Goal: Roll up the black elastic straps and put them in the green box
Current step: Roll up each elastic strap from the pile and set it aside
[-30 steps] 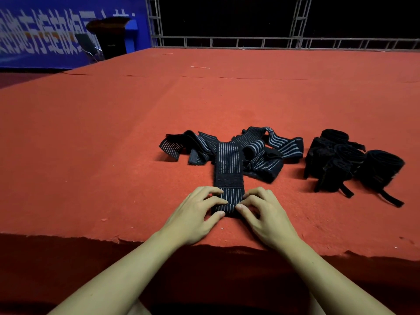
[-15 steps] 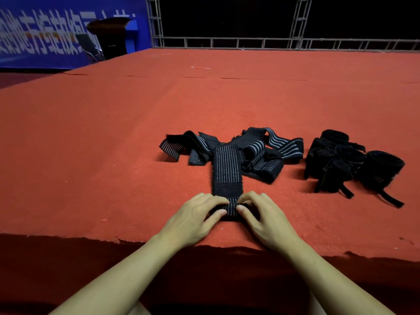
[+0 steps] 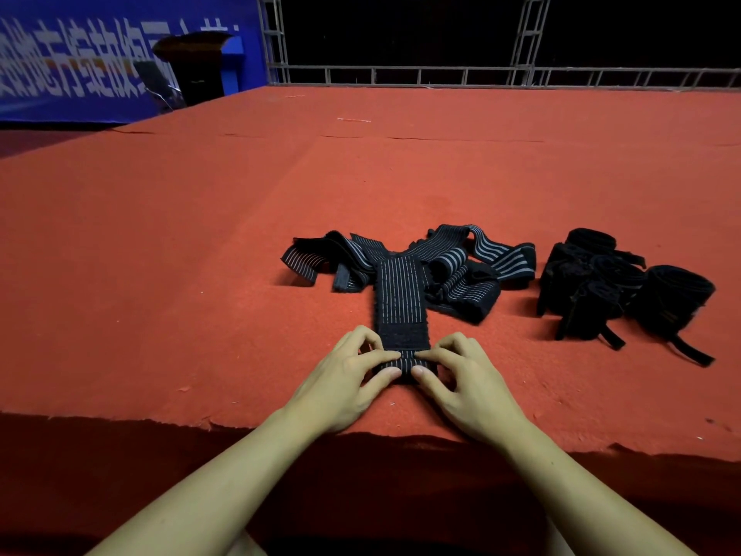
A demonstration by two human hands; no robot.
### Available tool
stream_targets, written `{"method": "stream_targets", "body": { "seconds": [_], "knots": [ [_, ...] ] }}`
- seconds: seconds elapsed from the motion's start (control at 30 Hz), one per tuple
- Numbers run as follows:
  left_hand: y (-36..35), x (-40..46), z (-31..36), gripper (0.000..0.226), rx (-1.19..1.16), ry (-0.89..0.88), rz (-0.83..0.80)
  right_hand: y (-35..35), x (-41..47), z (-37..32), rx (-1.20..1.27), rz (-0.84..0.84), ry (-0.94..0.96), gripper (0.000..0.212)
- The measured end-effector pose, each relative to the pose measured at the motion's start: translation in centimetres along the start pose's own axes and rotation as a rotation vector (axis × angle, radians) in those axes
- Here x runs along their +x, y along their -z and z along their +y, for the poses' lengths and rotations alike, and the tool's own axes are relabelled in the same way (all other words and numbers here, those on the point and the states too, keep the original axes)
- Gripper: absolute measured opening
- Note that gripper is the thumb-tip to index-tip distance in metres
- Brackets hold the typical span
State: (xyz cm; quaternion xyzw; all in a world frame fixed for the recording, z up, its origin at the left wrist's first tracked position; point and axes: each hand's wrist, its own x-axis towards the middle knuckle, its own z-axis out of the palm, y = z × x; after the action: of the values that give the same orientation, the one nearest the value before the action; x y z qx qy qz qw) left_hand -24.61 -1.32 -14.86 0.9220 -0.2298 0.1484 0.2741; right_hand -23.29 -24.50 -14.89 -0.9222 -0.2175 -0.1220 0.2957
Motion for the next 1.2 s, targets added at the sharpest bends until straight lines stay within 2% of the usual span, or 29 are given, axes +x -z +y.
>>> {"method": "stream_targets", "body": {
  "seconds": [0.07,0.17,0.4,0.6,0.8,0.97,1.2],
  "knots": [
    [-0.08,0.11,-0.12,0.041,0.020,0.015,-0.029,-0.02,-0.02,-0.09,-0.019,-0.017,-0.004,0.055],
    [-0.14,0.21,-0.22,0.042,0.031,0.013,-0.061,0.05,0.09,-0.20,-0.020,-0.039,-0.004,0.054],
    [0.30,-0.07,0.31,0.030,-0.015,-0.003,-0.016,0.36,-0.16,-0.15,0.062,-0.031,0.014,0.020],
    [0.18,-0.06,0.26,0.024,0.031,-0.028,-0.005,0.55,-0.10,-0.55,0.058,-0.018,0.017,0.006],
    [0.15,-0.23,0.14,0.028,0.046,-0.071,0.026,0.07,0.08,0.11,0.056,0.023,-0.011,0.011],
    [-0.01,-0.06,-0.29,0.038,0.055,-0.006,0.001,0.02,-0.06,0.09,0.010,0.012,0.004,0.040],
    [-0.23,0.16,-0.39,0.034,0.053,0.054,-0.035,0.03,0.05,0.06,-0.008,-0.039,0.062,0.028]
  ]
}}
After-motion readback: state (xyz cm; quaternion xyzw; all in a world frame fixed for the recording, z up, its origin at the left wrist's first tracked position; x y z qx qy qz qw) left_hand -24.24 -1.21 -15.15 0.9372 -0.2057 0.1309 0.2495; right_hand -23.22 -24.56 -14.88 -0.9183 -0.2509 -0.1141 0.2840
